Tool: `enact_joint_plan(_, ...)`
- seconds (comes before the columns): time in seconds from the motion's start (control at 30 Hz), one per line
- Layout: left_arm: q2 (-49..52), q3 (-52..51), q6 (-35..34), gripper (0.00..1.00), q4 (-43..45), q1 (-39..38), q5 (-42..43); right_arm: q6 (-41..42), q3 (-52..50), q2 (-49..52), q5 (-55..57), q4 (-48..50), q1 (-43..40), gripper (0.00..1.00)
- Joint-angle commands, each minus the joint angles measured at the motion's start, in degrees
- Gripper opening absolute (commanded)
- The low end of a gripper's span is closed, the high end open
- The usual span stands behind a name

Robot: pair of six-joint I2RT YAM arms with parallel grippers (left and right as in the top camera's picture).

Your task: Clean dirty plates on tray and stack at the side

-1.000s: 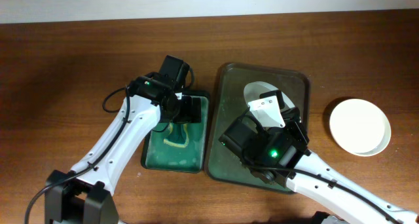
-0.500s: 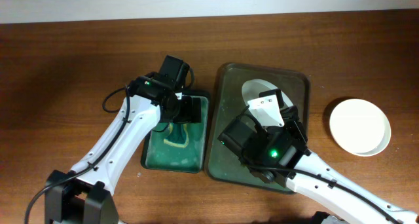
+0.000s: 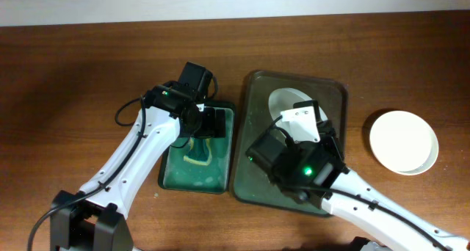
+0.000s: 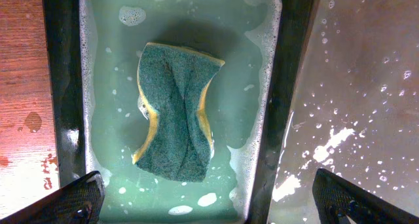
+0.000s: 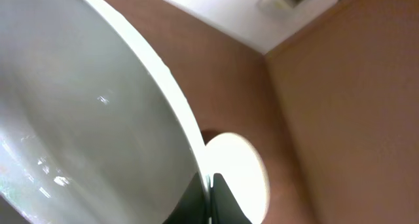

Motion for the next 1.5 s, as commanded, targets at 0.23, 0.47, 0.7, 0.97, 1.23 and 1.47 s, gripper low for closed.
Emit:
enact_joint_plan(0.23, -1.07, 0.90, 0.07, 1.00, -0.09, 0.17, 0.57, -14.86, -0.02, -0.17, -65.40, 9.92, -53.53, 0.04)
enact_joint_plan(0.47, -1.07, 0.90, 0.07, 0.99, -0.09, 0.17, 0.59, -14.60, -0.04, 6.67, -74.14, 13.16, -90.09, 0.04)
enact_joint_plan(0.7, -1.07, 0.90, 0.07, 1.00, -0.09, 0.17, 0.59, -13.20, -0.04, 19.85, -77.70, 12.98, -97.00, 0.38)
enact_joint_plan(0.97, -1.07, 0.90, 0.07, 1.00, -0.09, 0.17, 0.57, -23.02, 2.51, -0.13, -101.48, 10.43, -87.14, 0.61)
enact_joint_plan(1.23, -1.07, 0.90, 0.07, 1.00, -0.09, 0.17, 0.59, -23.76, 2.51, -22.23, -101.35, 12.87, -57.44, 0.98)
enact_joint_plan(1.47, -1.07, 0.90, 0.07, 1.00, -0.09, 0.17, 0.59, -24.70, 2.54, -24.26, -99.41, 12.41, -50.29, 0.98)
